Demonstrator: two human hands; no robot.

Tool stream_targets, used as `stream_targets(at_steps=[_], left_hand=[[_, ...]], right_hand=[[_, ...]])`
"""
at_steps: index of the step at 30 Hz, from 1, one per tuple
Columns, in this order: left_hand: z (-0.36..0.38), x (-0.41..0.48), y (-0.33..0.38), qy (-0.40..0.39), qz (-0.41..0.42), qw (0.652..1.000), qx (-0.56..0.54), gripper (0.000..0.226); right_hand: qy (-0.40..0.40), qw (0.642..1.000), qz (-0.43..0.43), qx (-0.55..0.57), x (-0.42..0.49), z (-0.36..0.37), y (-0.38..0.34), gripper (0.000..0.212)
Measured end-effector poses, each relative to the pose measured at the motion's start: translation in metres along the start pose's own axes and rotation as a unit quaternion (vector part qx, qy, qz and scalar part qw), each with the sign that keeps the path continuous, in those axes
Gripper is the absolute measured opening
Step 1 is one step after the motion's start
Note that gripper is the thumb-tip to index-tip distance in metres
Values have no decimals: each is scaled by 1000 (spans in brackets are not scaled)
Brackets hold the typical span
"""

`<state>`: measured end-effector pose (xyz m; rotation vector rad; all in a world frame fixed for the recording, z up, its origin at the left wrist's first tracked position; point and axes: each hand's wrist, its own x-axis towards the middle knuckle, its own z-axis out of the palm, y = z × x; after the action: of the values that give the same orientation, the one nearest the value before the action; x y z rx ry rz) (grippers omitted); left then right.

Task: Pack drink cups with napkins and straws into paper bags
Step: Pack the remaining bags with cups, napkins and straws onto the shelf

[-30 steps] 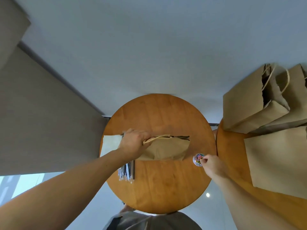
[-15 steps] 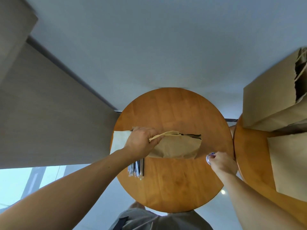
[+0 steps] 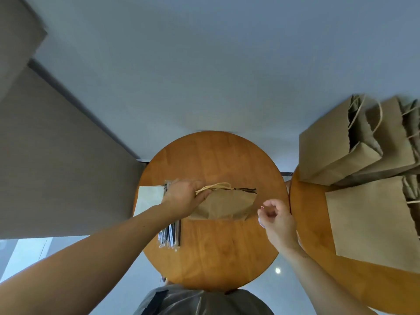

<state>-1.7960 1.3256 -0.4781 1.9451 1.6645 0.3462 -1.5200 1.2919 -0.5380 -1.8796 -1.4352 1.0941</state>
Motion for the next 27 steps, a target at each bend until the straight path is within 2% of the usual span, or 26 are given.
stream_targets(at_steps=[4, 8, 11, 19, 22, 27], left_hand=[[-2, 2, 0, -5, 0, 1000, 16, 23], [0, 1, -2, 14, 1, 1000, 13, 17], [2, 1, -5, 13, -5, 1000, 12, 19], [4, -2, -1, 27, -30, 998, 44, 12], [5, -1, 0, 22, -49, 998, 13, 7], [4, 1, -2, 3, -69, 996, -59, 15]], right_hand=[[-39, 993, -101, -40, -28, -4, -45, 9], [-117, 981, -154, -27, -37, 8, -81, 19], [-149, 969, -189, -49, -31, 22, -101, 12], [-102, 946, -299, -76, -6, 37, -132, 12], [-78, 952, -286, -76, 3, 42, -134, 10], [-62, 964, -242, -97, 18, 46, -133, 19]])
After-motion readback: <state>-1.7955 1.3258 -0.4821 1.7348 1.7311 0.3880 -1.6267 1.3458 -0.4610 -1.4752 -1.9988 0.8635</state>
